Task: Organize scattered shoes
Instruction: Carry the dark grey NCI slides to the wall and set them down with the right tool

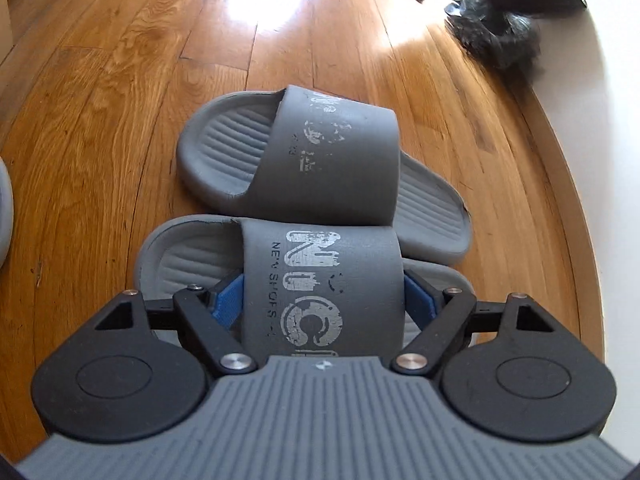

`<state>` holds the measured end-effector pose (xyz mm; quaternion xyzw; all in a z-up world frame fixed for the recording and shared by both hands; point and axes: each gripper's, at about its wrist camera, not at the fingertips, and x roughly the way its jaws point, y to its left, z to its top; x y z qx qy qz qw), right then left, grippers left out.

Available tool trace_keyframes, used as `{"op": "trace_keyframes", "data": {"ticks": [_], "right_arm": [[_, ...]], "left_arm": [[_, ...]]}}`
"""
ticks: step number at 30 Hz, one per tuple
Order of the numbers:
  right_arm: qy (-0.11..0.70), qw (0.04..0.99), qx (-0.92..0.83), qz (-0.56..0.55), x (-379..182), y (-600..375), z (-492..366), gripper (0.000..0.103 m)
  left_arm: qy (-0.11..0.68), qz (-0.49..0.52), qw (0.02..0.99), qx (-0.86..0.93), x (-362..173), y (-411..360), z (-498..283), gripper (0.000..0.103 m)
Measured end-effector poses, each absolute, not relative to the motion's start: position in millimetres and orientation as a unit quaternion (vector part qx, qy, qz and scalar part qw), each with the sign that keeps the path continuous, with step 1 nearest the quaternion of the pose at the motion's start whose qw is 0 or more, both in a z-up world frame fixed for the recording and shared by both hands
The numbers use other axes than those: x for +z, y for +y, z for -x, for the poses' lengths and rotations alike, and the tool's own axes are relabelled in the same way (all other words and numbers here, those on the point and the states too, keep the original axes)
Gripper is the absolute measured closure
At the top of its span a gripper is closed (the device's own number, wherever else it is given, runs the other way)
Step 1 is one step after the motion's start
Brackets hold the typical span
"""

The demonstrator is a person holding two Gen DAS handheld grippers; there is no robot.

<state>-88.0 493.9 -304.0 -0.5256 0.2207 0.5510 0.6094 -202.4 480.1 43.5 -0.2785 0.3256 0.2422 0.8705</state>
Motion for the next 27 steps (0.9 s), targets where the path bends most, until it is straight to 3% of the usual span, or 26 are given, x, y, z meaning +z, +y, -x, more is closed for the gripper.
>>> {"op": "trace_keyframes", "data": {"ticks": [3, 6, 8, 13, 15, 16, 21, 23, 24, 27], "right_arm": [[0.279, 0.602, 0.571, 0.483, -288, 498, 69, 0.017], [0.399, 0.614, 0.585, 0.35, -255, 490, 24, 0.008], [0.503, 0.635, 0.554, 0.191, -239, 478, -25, 0.001], [0.725, 0.592, 0.326, -0.133, -277, 456, -109, 0.006], [0.765, 0.575, 0.248, -0.152, -295, 461, -117, 0.022], [0.771, 0.573, 0.239, -0.142, -300, 469, -118, 0.025], [0.77, 0.575, 0.271, -0.057, -319, 517, -98, 0.038], [0.765, 0.584, 0.27, -0.018, -318, 533, -90, 0.037], [0.763, 0.587, 0.271, -0.004, -317, 537, -88, 0.048], [0.753, 0.6, 0.267, 0.047, -311, 548, -79, 0.063]], "left_arm": [[0.327, 0.277, 0.871, 0.239, 43, 479, 202, 0.0], [0.328, 0.277, 0.872, 0.235, 43, 478, 203, 0.0], [0.328, 0.276, 0.873, 0.233, 42, 478, 202, 0.0], [0.33, 0.273, 0.869, 0.248, 39, 479, 202, 0.0], [0.331, 0.262, 0.867, 0.264, 40, 480, 203, 0.0], [0.33, 0.262, 0.867, 0.265, 40, 480, 204, 0.0], [0.335, 0.247, 0.872, 0.257, 37, 477, 202, 0.0], [0.338, 0.24, 0.875, 0.252, 35, 476, 202, 0.0], [0.339, 0.239, 0.875, 0.249, 34, 476, 201, 0.0], [0.336, 0.234, 0.877, 0.253, 34, 476, 200, 0.0]]}}
